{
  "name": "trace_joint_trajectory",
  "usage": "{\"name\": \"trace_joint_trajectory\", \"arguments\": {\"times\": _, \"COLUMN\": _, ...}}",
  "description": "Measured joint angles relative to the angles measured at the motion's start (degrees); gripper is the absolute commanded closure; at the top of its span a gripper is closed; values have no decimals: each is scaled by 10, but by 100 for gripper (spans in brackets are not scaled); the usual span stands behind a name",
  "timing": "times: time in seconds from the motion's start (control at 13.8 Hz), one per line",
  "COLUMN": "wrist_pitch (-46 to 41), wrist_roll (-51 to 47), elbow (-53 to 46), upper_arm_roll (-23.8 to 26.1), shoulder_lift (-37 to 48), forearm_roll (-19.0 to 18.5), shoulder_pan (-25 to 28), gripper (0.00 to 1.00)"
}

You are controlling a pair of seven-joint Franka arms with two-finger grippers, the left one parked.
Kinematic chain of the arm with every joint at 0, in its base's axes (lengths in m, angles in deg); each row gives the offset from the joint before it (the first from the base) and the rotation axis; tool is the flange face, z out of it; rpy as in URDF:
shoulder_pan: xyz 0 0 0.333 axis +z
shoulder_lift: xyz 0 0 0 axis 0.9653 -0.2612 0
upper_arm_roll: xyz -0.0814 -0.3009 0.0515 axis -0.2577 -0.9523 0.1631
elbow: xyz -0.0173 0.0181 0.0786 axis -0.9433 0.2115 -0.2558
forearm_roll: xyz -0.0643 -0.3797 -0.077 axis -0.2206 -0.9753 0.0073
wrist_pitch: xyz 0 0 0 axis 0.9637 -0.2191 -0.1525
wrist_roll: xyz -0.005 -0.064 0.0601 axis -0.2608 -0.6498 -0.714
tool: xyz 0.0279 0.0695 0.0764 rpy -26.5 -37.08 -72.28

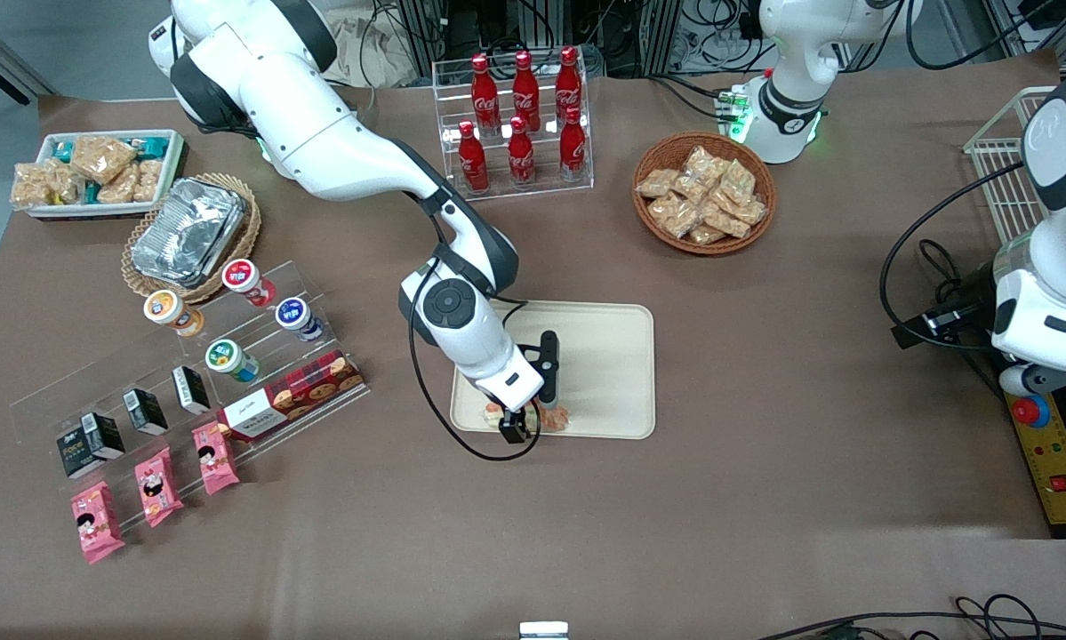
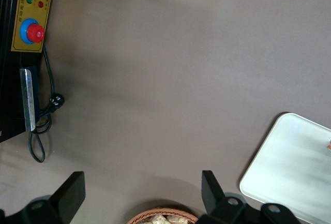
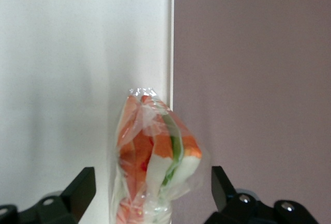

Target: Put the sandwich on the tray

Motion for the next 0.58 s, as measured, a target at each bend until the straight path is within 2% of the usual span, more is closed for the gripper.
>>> {"name": "trace_joint_trajectory", "arguments": {"times": 0.58, "wrist_pitch": -13, "wrist_roll": -1, "elbow": -10, "upper_arm_roll": 2, "shoulder_lift": 34, "forearm_roll": 18, "shoulder_pan": -5, "gripper": 0}}
